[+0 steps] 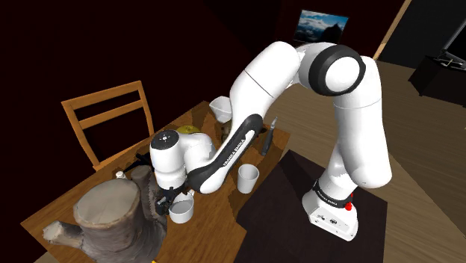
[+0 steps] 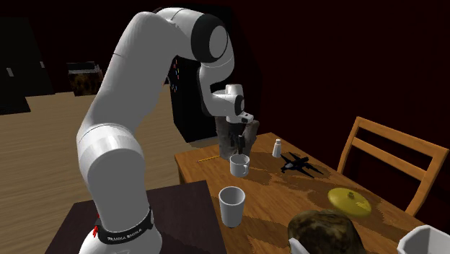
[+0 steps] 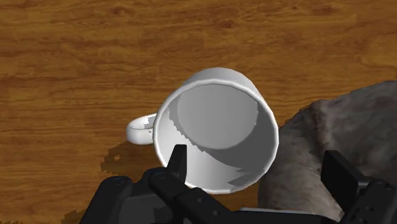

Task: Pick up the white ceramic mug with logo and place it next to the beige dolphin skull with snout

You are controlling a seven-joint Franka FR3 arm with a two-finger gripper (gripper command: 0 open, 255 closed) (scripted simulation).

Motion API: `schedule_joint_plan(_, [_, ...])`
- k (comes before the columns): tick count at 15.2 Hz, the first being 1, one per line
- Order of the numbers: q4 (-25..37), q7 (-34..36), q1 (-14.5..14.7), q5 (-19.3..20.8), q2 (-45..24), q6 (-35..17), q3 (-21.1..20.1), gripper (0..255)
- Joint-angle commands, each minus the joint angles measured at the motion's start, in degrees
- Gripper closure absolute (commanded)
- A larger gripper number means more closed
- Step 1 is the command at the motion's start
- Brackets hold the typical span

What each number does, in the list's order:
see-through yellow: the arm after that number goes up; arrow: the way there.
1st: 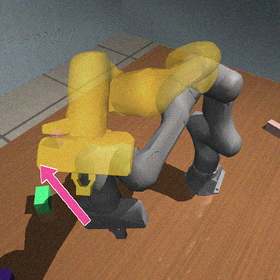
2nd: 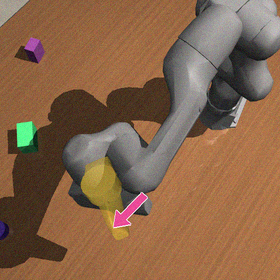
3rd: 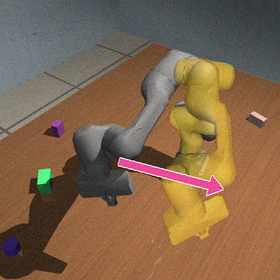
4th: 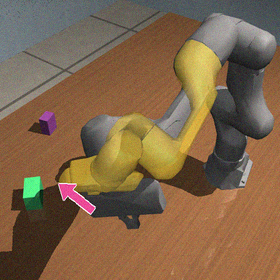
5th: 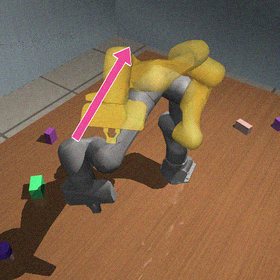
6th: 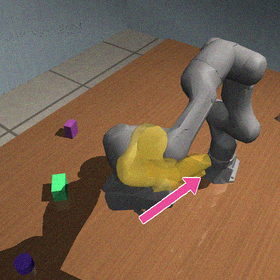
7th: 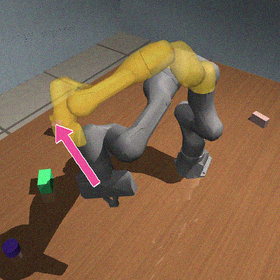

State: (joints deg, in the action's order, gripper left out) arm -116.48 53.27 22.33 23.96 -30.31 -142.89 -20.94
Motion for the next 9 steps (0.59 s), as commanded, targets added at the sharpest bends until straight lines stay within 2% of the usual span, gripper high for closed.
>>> schedule_joint_plan(1, [3.91, 1.55, 2.31, 1.57, -4.22, -0.11, 0.94, 0])
schedule_joint_plan(9, [5.86, 3.14, 4.0, 4.0, -9.56, -3.48, 3.31, 0])
